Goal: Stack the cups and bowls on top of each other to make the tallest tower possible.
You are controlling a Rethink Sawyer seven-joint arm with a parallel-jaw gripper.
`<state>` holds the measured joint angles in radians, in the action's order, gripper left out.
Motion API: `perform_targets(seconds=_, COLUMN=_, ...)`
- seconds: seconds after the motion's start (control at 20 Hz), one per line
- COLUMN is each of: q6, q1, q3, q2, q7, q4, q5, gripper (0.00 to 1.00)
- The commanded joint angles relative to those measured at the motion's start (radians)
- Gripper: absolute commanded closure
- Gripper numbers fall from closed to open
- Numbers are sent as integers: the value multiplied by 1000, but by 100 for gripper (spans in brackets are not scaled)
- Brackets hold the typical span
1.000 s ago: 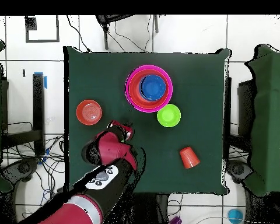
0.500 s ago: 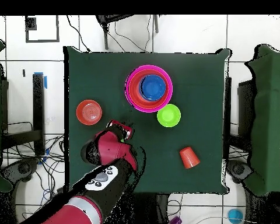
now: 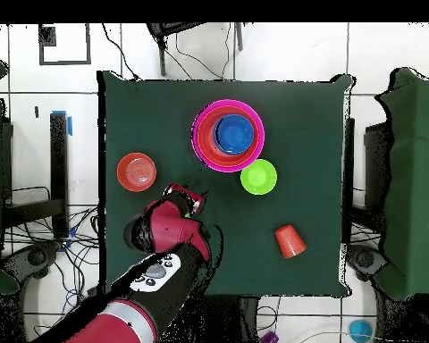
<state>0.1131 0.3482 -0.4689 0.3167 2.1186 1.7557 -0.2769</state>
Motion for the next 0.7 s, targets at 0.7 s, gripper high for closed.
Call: perform_targets(seconds=0.7, q6=-169, q1=19, q3=111, q2=28, q7=85, q4=-13, q5=30, gripper=0)
